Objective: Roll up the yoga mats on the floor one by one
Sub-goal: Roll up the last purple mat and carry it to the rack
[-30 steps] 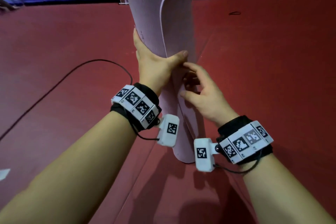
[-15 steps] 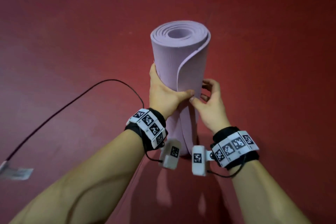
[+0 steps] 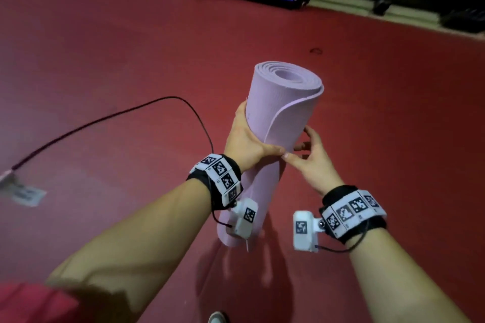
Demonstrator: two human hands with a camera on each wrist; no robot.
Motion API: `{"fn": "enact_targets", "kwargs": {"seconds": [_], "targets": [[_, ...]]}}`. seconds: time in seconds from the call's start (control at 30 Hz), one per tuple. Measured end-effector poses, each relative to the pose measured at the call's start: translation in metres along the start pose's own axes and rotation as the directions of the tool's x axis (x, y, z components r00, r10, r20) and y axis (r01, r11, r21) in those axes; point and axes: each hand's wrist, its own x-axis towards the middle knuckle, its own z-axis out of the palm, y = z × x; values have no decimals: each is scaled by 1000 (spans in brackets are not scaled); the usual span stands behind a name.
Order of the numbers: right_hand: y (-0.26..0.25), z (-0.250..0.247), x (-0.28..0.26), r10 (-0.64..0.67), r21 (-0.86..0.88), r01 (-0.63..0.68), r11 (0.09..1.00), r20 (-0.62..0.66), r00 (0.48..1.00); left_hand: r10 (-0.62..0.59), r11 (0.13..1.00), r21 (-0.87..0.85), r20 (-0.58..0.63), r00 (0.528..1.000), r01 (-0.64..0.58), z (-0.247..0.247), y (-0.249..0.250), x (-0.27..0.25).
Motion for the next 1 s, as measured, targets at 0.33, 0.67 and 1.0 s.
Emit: {"fn": "enact_targets", "kwargs": {"seconds": [0.33, 0.67, 1.0], "targets": [[-140, -45, 20, -180, -64, 175, 983, -95, 979, 250, 967, 39, 35, 968, -251, -29, 132, 48], [-160, -182, 170, -448, -269, 398, 877, -160, 880, 223, 960, 121, 202, 954, -251, 71, 131, 212], [-192, -286, 394, -242, -471, 318, 823, 216, 946, 168, 954, 198, 263, 950, -224, 142, 142, 410]]}}
